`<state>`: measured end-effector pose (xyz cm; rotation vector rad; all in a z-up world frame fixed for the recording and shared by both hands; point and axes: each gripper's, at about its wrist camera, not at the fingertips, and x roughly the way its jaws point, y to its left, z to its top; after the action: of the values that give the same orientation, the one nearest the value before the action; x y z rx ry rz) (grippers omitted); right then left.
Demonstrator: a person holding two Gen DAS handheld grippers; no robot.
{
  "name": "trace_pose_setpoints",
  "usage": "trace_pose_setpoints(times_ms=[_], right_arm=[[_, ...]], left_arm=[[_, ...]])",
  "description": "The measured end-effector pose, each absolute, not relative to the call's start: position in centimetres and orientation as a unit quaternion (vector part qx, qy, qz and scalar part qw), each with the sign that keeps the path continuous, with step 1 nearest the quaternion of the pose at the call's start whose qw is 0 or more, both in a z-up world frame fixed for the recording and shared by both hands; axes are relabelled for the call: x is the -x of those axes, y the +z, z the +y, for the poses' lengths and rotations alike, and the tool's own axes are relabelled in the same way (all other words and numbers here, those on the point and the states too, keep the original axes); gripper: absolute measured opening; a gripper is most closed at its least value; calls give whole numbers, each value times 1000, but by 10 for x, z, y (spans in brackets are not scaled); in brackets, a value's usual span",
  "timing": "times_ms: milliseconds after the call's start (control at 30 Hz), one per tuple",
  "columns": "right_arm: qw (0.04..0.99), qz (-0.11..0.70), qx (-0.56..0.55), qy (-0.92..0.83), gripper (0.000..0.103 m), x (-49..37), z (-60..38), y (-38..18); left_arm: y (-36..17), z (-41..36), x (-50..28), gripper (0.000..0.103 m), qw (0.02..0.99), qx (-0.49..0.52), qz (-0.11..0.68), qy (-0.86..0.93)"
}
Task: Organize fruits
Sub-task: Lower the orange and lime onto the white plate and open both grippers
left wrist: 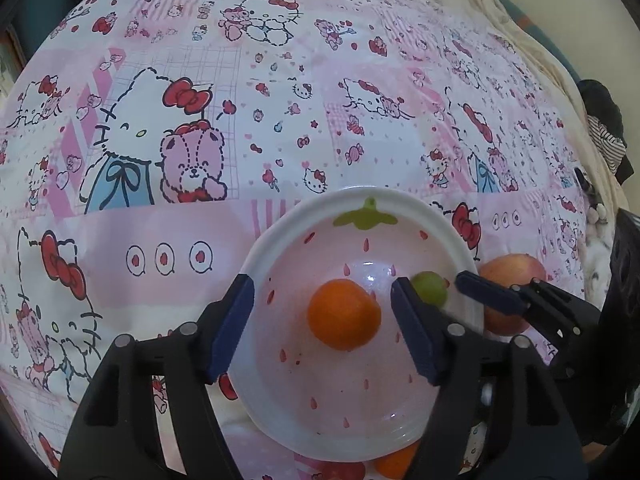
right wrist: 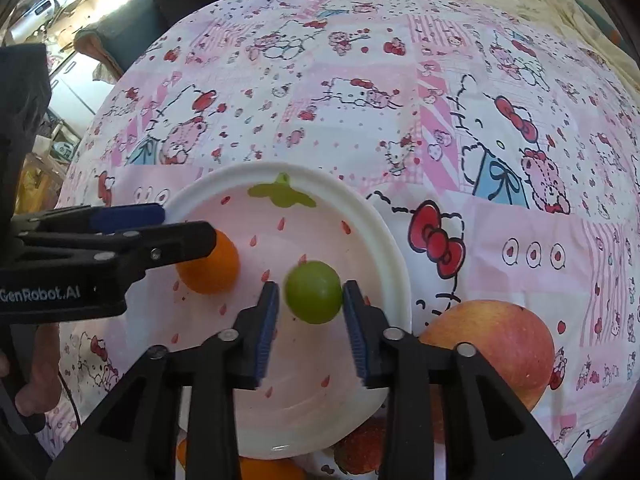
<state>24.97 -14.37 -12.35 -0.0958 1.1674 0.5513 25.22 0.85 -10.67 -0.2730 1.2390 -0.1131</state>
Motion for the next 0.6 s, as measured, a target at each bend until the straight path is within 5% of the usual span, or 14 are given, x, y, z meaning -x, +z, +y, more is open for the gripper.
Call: trace_pose_setpoints(times_ms=[33,100,600], right_arm=[[803,536,51,257,67,-248,-143,-120],[812,522,54,255,76,-246,-143,-113],[821,514,4,247,76,-234,-167,-86]], left_arm=[[-106,9,-252,68,805,129,577,-52],[-103,11,-253,69,806,130,575,-50],[-74,27,-222,74,831,116,543,-13]])
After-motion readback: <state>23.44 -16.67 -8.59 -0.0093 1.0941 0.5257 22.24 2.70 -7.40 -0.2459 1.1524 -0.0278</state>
